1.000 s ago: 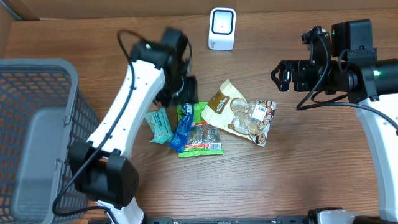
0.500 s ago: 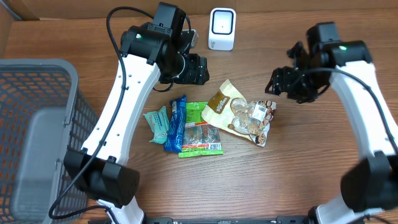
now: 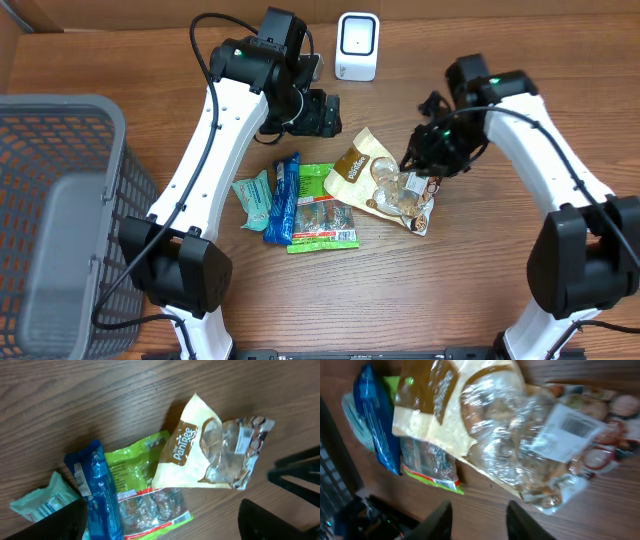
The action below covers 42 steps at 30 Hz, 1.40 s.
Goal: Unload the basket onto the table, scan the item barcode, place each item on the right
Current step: 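Lower the right gripper onto the mushroom bag and grasp it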
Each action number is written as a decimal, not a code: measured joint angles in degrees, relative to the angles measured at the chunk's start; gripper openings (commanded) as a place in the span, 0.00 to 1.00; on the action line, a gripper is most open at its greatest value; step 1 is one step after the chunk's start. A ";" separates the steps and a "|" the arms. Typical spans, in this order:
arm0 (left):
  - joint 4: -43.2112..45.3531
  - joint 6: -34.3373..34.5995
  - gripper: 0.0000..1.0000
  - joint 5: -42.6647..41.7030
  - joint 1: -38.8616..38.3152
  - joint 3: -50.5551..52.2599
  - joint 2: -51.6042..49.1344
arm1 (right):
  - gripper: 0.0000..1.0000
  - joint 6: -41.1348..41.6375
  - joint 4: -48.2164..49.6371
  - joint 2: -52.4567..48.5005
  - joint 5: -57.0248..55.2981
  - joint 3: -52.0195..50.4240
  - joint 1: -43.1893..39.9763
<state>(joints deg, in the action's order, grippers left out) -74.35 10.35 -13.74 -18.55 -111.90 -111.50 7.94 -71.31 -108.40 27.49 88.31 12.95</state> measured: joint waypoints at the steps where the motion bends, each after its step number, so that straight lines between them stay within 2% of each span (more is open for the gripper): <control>1: -0.35 -0.76 0.87 -0.09 0.15 -0.04 0.00 | 0.28 -0.15 0.92 0.00 0.04 -0.61 0.87; 5: -4.07 -4.07 0.88 -0.17 1.66 -2.36 -0.17 | 0.26 -0.15 3.96 0.00 -0.39 -3.30 3.69; 12: -6.05 -7.41 1.00 -0.15 5.46 -9.84 -0.17 | 0.27 -0.39 8.57 0.00 -3.21 -8.96 6.29; 21: -6.05 -7.63 1.00 -0.17 5.42 -9.90 -0.17 | 0.28 -0.46 9.35 0.00 -5.29 -13.07 6.64; 33: -6.05 -7.63 1.00 -0.17 5.40 -9.90 -0.17 | 0.33 -0.46 15.91 0.00 -7.89 -17.62 6.64; 37: -6.03 -7.63 1.00 -0.17 5.40 -9.90 -0.17 | 0.33 -0.48 16.17 0.00 -11.52 -17.62 6.64; 42: -6.05 -7.63 1.00 -0.17 5.40 -9.90 -0.17 | 0.33 -1.57 16.79 0.00 -21.16 -17.66 6.64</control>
<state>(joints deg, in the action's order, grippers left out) -80.40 2.72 -13.91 -13.15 -121.80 -111.68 6.37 -54.52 -108.40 6.33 70.65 19.59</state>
